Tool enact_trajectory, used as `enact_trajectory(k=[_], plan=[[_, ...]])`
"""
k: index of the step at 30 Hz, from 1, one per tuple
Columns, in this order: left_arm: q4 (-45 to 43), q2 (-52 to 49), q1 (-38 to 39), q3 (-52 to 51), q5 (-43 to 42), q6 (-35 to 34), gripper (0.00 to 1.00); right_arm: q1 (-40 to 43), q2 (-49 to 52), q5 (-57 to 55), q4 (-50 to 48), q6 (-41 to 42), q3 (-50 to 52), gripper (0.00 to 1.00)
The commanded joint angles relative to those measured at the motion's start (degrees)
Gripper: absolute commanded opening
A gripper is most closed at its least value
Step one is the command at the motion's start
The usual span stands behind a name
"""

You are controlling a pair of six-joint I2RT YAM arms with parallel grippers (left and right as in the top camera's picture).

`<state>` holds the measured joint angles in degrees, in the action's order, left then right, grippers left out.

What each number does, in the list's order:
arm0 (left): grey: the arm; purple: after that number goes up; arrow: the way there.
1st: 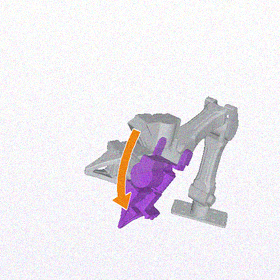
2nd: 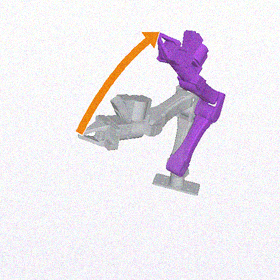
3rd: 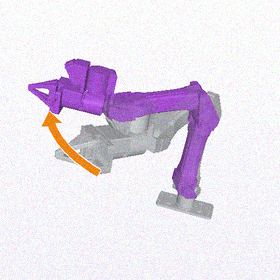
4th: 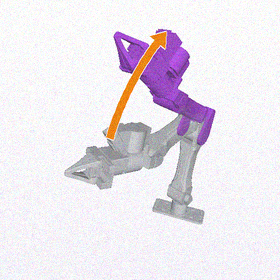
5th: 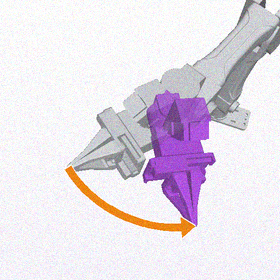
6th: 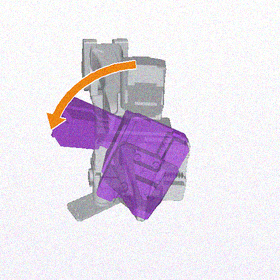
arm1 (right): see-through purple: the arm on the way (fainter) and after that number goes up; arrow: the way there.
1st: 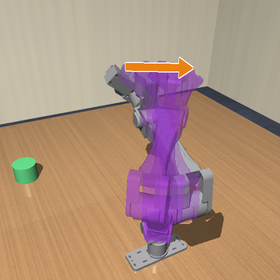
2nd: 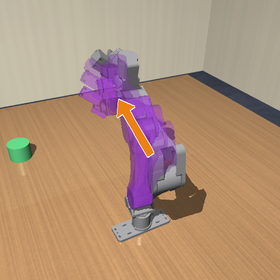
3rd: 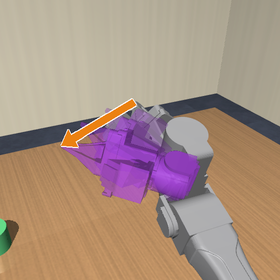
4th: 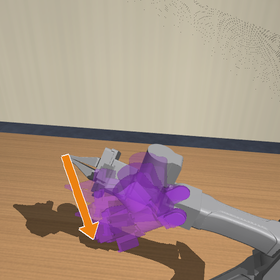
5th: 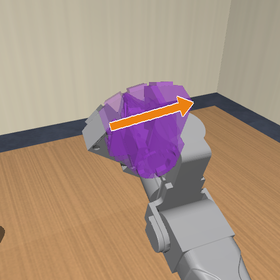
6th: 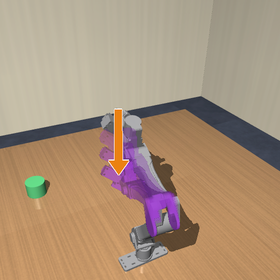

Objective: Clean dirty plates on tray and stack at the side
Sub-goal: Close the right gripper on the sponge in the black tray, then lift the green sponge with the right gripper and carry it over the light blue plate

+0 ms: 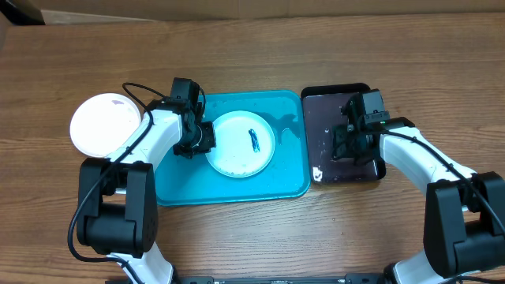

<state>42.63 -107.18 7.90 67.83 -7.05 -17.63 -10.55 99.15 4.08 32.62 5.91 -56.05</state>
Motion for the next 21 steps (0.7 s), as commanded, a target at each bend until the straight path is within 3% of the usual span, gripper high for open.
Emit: enact_trajectory(k=[1, 5, 9, 14, 21], plan=[[0.02, -1.16, 0.46, -0.28, -0.02, -0.15, 0.18, -0.28, -1.09, -0.11, -0.74, -0.39, 0.35, 0.28], [0.02, -1.16, 0.46, -0.28, -0.02, -0.15, 0.18, -0.28, -1.09, -0.11, -0.42, -0.37, 0.37, 0.25], [0.00, -1.16, 0.46, -0.28, -0.02, -0.17, 0.18, -0.28, -1.09, -0.07, 0.20, -0.37, 0.46, 0.04], [-0.52, -1.16, 0.46, -0.28, -0.02, -0.17, 0.22, -0.22, -1.36, 0.11, 2.10, -1.51, -2.78, 0.04], [-0.92, -1.16, 0.46, -0.28, -0.02, -0.17, 0.25, -0.33, -2.62, 0.11, 15.04, -1.49, -14.47, 0.04]])
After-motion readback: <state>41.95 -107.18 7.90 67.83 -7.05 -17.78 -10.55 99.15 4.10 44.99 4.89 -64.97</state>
